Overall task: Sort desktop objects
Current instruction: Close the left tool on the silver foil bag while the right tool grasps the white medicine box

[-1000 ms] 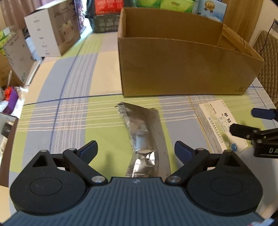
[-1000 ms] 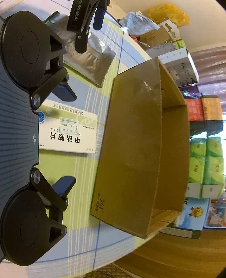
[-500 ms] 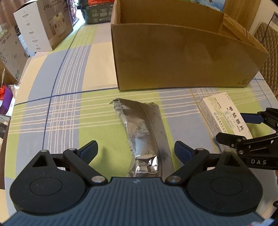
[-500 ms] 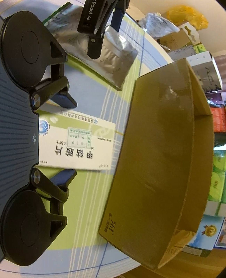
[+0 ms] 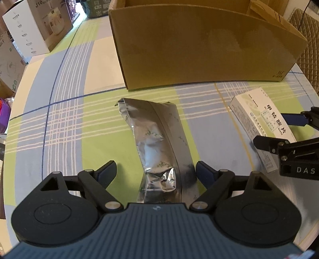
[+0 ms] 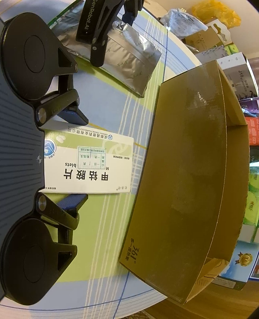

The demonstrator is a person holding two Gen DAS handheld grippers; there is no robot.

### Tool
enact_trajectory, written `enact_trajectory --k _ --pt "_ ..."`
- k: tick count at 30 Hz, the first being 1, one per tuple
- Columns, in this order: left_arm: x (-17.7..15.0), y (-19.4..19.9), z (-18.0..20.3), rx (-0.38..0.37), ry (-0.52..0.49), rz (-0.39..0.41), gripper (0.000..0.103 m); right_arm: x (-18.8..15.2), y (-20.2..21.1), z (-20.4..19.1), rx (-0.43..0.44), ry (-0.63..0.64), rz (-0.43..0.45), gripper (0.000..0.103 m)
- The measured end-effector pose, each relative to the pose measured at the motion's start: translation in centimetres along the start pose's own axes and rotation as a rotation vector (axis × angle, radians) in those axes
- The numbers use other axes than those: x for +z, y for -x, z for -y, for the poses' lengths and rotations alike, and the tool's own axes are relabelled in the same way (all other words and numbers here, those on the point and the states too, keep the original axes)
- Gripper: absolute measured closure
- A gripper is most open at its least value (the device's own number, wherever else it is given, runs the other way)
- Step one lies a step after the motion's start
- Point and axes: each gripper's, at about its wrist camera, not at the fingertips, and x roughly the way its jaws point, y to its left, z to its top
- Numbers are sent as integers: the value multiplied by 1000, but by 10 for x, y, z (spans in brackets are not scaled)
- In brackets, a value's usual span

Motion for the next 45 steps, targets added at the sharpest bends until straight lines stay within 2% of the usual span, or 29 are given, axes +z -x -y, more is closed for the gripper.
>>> enact_trajectory --k 4,10,13,14,15,26,31,45 --pt "2 -3 -1 -7 7 -9 20 -2 -4 1 -4 -13 -20 33" --pt "5 -3 4 -13 -6 -12 32 -3 -6 2 -9 -12 -26 33" --pt "7 -1 5 -15 -1 0 45 -3 -5 2 -12 -5 -25 33" --pt "7 0 5 -19 2 4 53 -4 -5 3 -13 -5 -24 33" --pt "8 1 5 -15 7 5 56 -4 -5 3 -13 -6 -23 33" --pt "11 7 5 -29 20 15 65 -7 -5 2 -27 5 -23 34" --pt "11 14 7 -42 18 32 66 -7 -2 0 -17 -4 -17 35" --pt "15 55 18 -58 4 111 66 -1 38 1 -14 -42 112 35"
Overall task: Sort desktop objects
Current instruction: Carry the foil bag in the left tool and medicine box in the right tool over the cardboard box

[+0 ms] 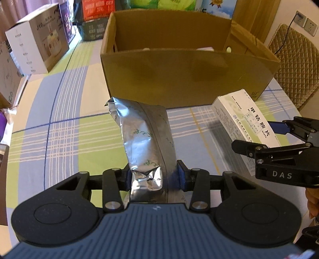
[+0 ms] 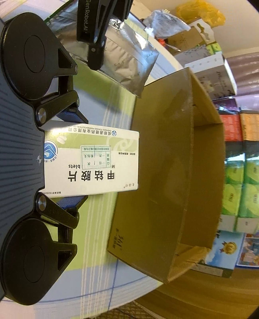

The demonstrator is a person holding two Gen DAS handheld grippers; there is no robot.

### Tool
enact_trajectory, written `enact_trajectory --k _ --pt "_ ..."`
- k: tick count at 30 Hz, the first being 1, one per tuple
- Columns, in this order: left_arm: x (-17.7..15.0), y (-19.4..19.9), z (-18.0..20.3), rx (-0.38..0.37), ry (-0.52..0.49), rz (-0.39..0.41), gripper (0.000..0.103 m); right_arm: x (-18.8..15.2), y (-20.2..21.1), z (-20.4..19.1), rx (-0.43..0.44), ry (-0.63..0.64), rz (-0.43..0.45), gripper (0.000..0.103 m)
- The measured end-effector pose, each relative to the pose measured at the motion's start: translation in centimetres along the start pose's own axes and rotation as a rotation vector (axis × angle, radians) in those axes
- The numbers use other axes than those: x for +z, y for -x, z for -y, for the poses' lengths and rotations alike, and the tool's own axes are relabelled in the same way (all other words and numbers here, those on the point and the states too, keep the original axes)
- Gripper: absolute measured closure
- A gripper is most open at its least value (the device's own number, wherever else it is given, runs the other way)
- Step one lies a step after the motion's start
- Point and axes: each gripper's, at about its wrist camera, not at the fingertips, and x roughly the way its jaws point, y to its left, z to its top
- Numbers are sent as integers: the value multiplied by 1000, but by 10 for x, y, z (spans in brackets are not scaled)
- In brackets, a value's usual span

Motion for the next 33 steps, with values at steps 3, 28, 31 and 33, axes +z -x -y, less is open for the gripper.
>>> enact_trajectory --k 3,28,31,33 --pt "3 9 5 -5 -4 20 66 4 11 -4 -7 7 30 35" --pt "30 37 47 -45 -22 124 66 16 55 12 -66 -25 145 35" --pt "31 38 50 -49 -28 134 66 16 56 13 -66 -27 150 35" --pt "32 39 50 -46 -30 146 66 17 57 15 -65 -30 154 35"
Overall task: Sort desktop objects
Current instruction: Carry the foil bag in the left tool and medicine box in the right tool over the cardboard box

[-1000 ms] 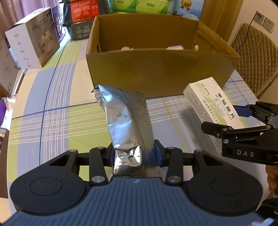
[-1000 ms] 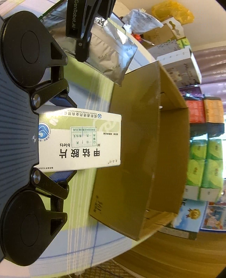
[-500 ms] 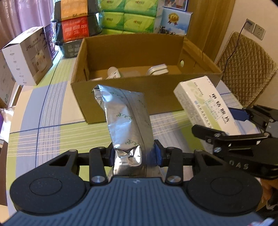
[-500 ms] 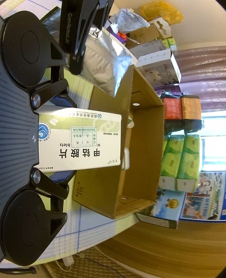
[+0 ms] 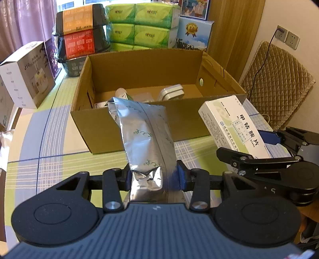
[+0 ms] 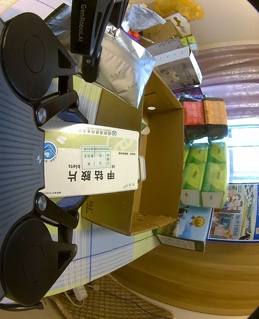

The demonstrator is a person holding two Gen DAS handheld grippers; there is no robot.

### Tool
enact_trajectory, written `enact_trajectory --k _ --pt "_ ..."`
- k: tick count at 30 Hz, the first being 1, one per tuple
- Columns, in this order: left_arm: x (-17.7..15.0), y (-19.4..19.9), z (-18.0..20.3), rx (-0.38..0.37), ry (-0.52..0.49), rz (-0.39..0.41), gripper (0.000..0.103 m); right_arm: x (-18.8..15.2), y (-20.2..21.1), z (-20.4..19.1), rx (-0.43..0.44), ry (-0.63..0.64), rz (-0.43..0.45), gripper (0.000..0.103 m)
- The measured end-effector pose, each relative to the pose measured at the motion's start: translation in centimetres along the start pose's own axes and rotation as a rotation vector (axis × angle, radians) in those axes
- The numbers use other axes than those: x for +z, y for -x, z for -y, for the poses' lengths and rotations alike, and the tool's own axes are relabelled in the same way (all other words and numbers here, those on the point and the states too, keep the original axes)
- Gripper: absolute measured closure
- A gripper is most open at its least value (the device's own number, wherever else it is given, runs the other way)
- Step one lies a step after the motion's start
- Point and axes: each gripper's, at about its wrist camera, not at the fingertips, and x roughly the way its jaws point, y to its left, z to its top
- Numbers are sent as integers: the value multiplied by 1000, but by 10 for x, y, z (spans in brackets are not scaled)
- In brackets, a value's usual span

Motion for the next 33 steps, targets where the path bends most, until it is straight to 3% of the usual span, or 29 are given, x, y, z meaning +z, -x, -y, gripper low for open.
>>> enact_trajectory --k 19,33 --pt "14 5 -6 14 4 58 66 20 8 4 -37 -6 79 35" --pt "54 -1 -9 31 -2 114 66 56 -6 7 -72 -9 135 35"
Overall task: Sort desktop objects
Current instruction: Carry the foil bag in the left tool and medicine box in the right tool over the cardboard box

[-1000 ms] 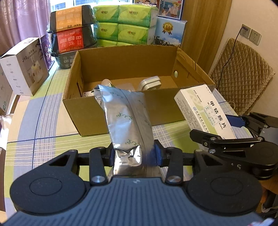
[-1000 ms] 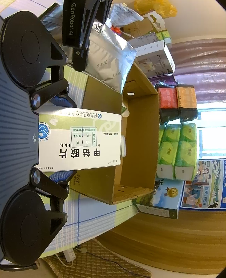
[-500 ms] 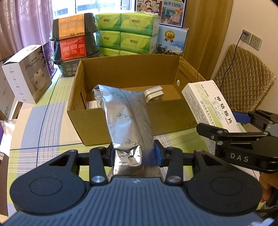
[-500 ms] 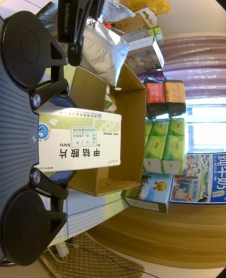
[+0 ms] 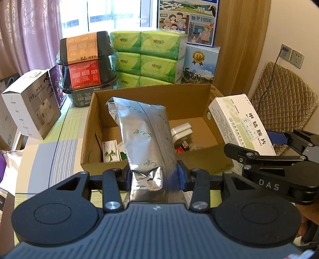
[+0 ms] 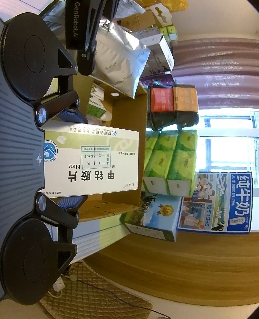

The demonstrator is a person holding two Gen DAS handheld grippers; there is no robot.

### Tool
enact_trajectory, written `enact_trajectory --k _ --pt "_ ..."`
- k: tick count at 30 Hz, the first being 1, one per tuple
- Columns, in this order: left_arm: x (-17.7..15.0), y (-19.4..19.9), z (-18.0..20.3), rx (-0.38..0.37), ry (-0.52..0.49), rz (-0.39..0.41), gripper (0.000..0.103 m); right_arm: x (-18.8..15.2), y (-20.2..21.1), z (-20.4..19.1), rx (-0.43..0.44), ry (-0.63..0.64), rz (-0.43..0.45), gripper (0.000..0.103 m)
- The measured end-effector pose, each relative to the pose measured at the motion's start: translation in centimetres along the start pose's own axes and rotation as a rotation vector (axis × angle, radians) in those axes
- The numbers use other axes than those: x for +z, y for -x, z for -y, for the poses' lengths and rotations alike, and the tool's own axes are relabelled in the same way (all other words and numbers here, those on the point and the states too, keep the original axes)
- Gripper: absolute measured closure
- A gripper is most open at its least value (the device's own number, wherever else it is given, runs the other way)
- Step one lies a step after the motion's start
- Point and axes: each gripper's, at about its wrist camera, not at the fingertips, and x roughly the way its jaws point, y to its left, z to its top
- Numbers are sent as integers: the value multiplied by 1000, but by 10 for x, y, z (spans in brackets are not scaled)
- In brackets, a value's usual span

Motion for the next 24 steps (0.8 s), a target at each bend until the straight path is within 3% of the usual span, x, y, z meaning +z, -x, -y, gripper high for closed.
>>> enact_trajectory --k 24 --pt "39 -54 -15 -4 -2 -10 66 32 -54 20 -41 -57 18 35"
